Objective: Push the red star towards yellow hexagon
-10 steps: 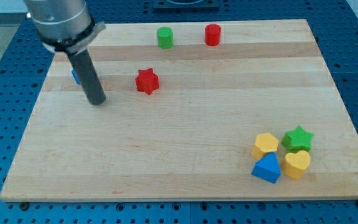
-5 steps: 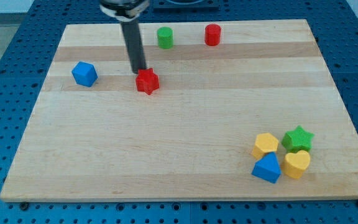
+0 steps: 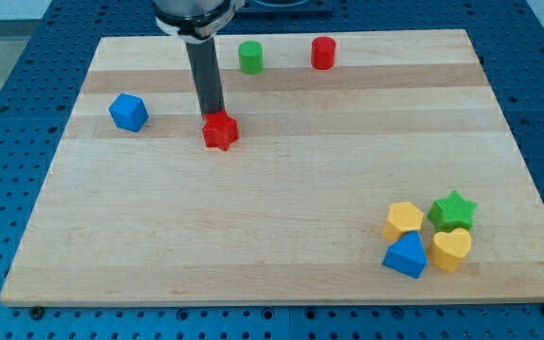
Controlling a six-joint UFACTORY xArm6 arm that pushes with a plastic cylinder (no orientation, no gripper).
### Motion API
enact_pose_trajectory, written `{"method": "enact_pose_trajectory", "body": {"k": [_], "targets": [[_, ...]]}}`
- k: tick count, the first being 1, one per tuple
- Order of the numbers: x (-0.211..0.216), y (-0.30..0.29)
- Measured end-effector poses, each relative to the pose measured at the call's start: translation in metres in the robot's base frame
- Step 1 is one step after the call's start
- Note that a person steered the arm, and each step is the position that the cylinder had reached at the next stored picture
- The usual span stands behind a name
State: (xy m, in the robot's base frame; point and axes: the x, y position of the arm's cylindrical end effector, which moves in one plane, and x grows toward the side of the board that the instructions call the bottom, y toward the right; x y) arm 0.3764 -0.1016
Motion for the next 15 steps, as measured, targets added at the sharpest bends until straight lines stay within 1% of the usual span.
{"method": "enact_pose_trajectory", "body": {"k": [2, 4, 5, 8, 10, 13, 15], "targets": [[0.047, 0.000], [0.106, 0.000], [0.127, 0.000], [0.116, -0.004], [0.098, 0.004], [0.097, 0.072], [0.096, 0.128]]}}
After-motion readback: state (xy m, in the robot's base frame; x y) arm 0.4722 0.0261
